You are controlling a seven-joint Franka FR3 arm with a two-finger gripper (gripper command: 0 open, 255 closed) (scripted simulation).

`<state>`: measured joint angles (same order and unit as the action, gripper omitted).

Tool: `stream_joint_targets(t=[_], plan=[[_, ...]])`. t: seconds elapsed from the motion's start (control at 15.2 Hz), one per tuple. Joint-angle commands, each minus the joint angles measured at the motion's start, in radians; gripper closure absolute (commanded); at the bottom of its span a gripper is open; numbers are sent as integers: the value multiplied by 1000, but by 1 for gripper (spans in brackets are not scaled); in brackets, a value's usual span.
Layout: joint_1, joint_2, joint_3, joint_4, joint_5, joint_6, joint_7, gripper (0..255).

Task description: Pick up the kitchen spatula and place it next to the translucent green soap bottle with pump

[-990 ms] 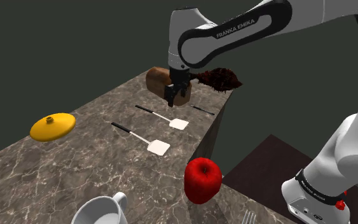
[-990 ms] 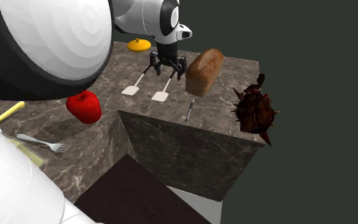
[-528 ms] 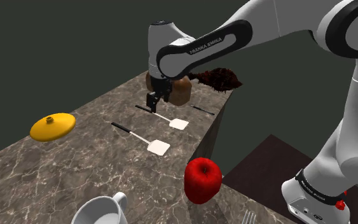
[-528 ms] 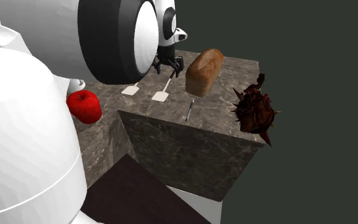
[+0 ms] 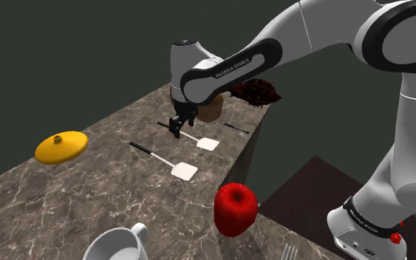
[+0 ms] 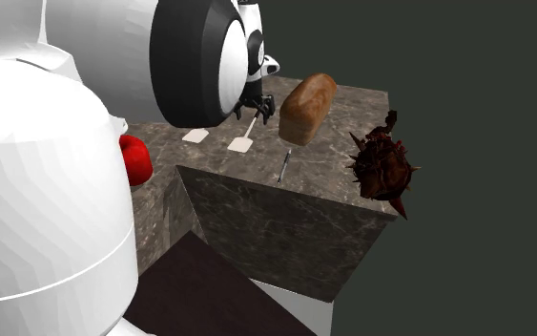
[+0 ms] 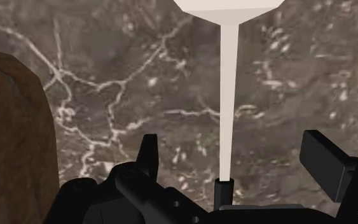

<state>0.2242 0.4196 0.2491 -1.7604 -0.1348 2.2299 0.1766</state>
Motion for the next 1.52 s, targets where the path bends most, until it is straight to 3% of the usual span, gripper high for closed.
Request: stream_joint_targets(t=[0.0, 0.4, 0.46, 1.06, 1.45], plan=[[0, 2, 0, -4, -1, 6, 1, 0], [0, 2, 0, -4, -1, 6, 1, 0], [0, 2, 0, -4, -1, 6, 1, 255], [0, 2, 0, -4, -1, 6, 1, 255], [-3, -34, 6, 27, 12, -60, -8, 255]])
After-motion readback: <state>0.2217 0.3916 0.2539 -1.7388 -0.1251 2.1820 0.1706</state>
